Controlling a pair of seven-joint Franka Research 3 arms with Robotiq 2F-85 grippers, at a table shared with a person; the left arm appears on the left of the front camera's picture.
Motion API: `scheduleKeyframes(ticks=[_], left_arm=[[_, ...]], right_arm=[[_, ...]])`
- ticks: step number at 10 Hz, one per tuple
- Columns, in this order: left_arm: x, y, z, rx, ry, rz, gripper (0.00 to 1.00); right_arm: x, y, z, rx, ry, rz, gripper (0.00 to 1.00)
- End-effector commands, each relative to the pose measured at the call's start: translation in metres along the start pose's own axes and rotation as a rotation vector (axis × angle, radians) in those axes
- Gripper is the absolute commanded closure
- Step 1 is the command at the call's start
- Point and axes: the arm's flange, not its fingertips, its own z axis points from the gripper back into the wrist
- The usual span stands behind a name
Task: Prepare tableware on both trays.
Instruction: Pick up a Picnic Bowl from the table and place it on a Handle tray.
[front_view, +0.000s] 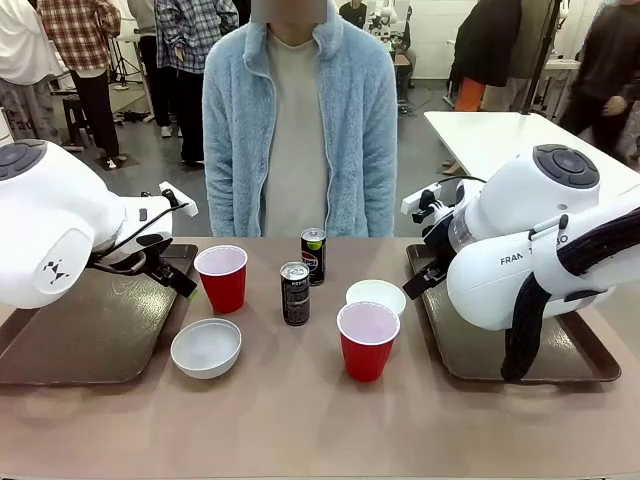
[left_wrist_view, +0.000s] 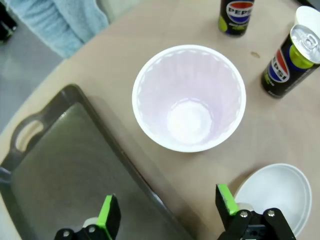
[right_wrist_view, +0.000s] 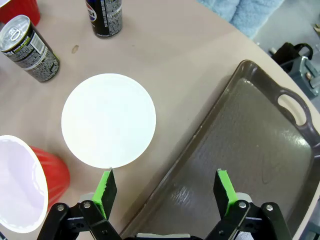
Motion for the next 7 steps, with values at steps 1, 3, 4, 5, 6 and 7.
scheduleKeyframes(ticks=[1,3,4,5,6,7], left_arm=[[0.0,0.0,0.0,0.0,0.0,0.0,0.0],[0.0,0.0,0.0,0.0,0.0,0.0,0.0],[0.0,0.0,0.0,0.0,0.0,0.0,0.0],[0.0,0.0,0.0,0.0,0.0,0.0,0.0],[0.0,0.0,0.0,0.0,0.0,0.0,0.0],[0.0,0.0,0.0,0.0,0.0,0.0,0.0]], right_arm=[[0.0,0.0001,0.0,0.0,0.0,0.0,0.0],[0.0,0.0001,0.0,0.0,0.0,0.0,0.0],[0.0,0.0001,0.0,0.0,0.0,0.0,0.0],[0.0,0.0001,0.0,0.0,0.0,0.0,0.0],[0.0,0.0001,0.0,0.0,0.0,0.0,0.0],[0.0,0.0001,0.0,0.0,0.0,0.0,0.0]])
